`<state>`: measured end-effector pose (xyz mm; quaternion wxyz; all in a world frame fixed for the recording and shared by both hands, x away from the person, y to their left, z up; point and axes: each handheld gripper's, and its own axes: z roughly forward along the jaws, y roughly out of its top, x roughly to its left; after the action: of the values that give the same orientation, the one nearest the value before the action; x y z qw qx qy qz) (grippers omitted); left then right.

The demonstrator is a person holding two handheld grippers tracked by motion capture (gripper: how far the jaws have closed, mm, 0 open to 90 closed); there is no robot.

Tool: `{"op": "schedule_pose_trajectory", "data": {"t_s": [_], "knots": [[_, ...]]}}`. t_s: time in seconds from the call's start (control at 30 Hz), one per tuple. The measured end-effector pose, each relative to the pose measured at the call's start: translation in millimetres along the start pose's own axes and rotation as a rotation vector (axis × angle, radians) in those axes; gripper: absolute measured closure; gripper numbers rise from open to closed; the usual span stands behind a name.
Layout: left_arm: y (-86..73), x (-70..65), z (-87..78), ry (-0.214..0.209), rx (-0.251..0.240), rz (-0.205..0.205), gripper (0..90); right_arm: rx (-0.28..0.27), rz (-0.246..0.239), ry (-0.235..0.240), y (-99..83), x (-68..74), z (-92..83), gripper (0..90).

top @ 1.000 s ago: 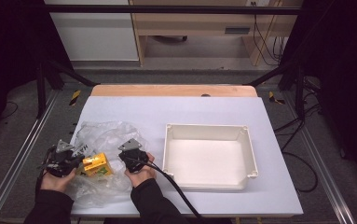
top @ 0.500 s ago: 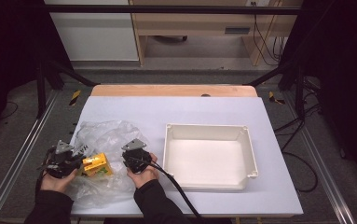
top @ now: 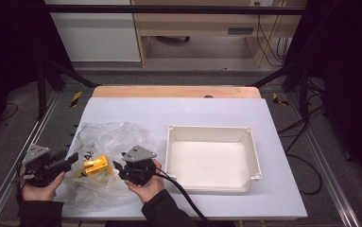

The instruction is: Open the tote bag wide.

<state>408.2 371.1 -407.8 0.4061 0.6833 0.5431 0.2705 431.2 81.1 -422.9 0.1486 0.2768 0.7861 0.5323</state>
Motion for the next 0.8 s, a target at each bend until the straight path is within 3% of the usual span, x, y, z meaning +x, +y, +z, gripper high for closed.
{"op": "schedule_pose_trajectory", "data": {"t_s": [0.1, 0.2, 0.37, 0.43, 0.6, 0.8], "knots": [[-10.4, -8.7, -7.1, 0.0, 0.037, 0.025, 50.4, 0.03, -0.013, 0.06, -9.2, 7.7, -8.5, 58.4], [-18.2, -10.7, -7.0, 0.007, 0.083, 0.043, 58.4, 0.064, -0.018, 0.117, -21.6, 14.2, -10.6, 57.1], [-30.0, -8.9, 6.0, -0.03, 0.149, 0.046, 77.1, 0.144, -0.042, 0.187, -46.7, 26.6, -2.0, 58.5], [-33.3, -9.2, 11.1, -0.029, 0.169, 0.061, 82.8, 0.194, -0.054, 0.187, -56.5, 29.0, 4.1, 67.0], [-41.3, -9.3, 21.2, -0.012, 0.222, 0.091, 88.8, 0.259, -0.036, 0.208, -67.3, 28.5, 9.4, 83.6], [-48.3, -11.3, 31.4, 0.024, 0.311, 0.138, 89.6, 0.287, -0.043, 0.206, -71.2, 31.4, 9.6, 88.7]]}}
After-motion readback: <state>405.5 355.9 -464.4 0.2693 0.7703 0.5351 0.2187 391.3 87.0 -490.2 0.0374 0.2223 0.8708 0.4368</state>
